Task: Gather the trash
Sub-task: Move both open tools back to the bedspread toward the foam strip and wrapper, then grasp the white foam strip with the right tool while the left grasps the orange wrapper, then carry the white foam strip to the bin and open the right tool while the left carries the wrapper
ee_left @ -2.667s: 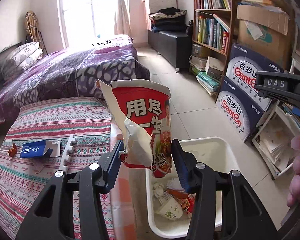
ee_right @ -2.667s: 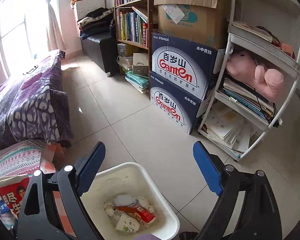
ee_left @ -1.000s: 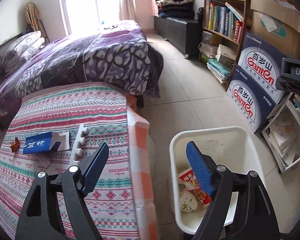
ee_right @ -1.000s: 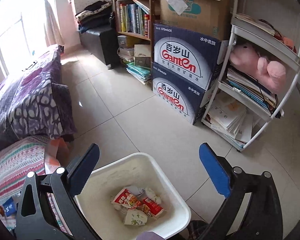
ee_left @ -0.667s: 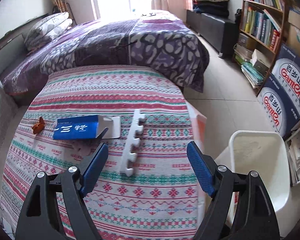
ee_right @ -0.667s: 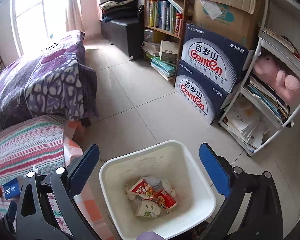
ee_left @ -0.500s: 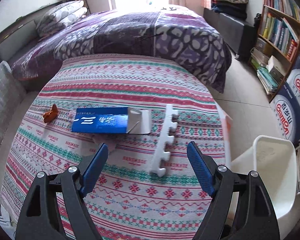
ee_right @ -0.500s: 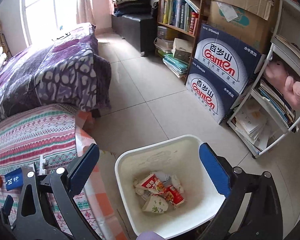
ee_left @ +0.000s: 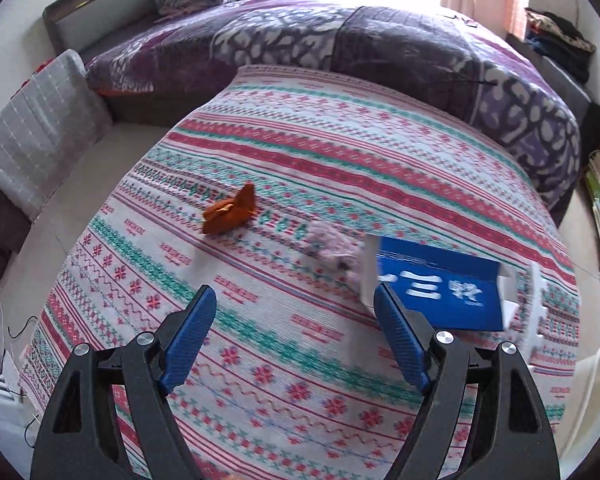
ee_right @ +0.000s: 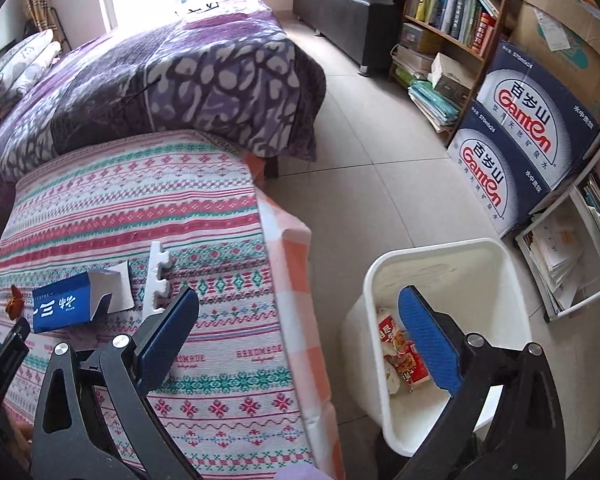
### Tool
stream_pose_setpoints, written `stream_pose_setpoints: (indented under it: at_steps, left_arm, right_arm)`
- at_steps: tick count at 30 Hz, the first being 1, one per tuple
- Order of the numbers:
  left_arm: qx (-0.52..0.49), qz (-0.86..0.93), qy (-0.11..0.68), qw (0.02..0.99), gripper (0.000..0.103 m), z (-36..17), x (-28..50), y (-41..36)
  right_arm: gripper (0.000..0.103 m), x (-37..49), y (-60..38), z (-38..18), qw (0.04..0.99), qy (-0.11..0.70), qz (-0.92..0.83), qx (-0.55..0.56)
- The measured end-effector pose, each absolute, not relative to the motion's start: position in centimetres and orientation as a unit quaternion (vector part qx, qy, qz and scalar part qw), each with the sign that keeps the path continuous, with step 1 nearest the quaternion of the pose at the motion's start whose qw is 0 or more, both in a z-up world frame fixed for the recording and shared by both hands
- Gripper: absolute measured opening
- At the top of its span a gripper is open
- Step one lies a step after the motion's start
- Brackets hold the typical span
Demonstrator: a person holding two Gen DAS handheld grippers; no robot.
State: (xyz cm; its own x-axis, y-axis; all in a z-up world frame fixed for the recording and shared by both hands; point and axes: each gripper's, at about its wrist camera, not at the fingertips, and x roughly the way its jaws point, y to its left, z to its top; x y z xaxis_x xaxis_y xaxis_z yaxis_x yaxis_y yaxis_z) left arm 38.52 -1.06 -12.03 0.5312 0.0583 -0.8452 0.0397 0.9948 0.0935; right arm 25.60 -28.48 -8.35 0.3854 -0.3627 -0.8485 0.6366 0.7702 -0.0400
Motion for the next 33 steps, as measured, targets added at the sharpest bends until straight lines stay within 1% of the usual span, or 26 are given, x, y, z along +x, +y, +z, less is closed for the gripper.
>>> stream_pose_setpoints:
  at_steps: [6,13,16,18,19,20,22,23,24,25,26,27,33]
  left_arm:
    - [0.075,-0.011,0.486,0.871,0.079,-14.1,43.1,3.4]
    - [0.168,-0.063,0.5,0.847,0.079,-16.8,46.9,3.4]
    - [0.149,-0.076,0.5,0.85,0.08,-16.8,48.0,3.9]
    - [0.136,-0.083,0.504,0.849,0.08,-16.9,48.5,4.2]
    - [0.131,-0.085,0.505,0.849,0.08,-16.9,48.5,4.3]
    - [0.127,-0.088,0.505,0.849,0.08,-17.0,48.3,4.4]
    - [0.117,-0.099,0.502,0.851,0.077,-17.0,47.9,4.7]
    - [0.107,-0.109,0.502,0.852,0.069,-17.0,47.7,4.9]
    - [0.097,-0.117,0.501,0.852,0.057,-17.0,47.4,5.0]
    - [0.094,-0.117,0.498,0.854,0.051,-16.8,47.2,5.0]
    - [0.092,-0.118,0.498,0.854,0.036,-16.7,47.0,5.0]
    - [0.088,-0.12,0.5,0.853,0.025,-16.5,46.9,4.9]
    - [0.071,-0.106,0.5,0.856,0.023,-15.3,45.4,5.8]
  right_arm:
    - [0.096,29.1,-24.4,-11.6,0.813,0.502,-0.274,0.11]
    - [0.096,31.8,-21.4,-15.1,0.797,0.544,-0.24,0.103]
    - [0.095,32.7,-20.9,-16.4,0.791,0.556,-0.227,0.115]
    - [0.08,32.9,-20.8,-17.3,0.784,0.566,-0.213,0.138]
    - [0.081,32.9,-20.8,-17.3,0.787,0.561,-0.214,0.141]
    - [0.074,32.9,-20.7,-17.1,0.791,0.555,-0.216,0.142]
    - [0.055,32.9,-20.4,-16.7,0.798,0.549,-0.207,0.139]
    - [0.03,32.9,-20.3,-16.4,0.801,0.545,-0.206,0.137]
    - [0.023,32.7,-20.3,-16.2,0.801,0.543,-0.213,0.131]
    - [0.023,32.7,-20.3,-16.2,0.802,0.543,-0.208,0.139]
    - [0.022,32.5,-20.5,-16.2,0.802,0.541,-0.205,0.148]
    - [0.022,32.3,-20.7,-16.1,0.803,0.54,-0.202,0.154]
    - [0.021,31.4,-21.1,-14.3,0.816,0.516,-0.184,0.183]
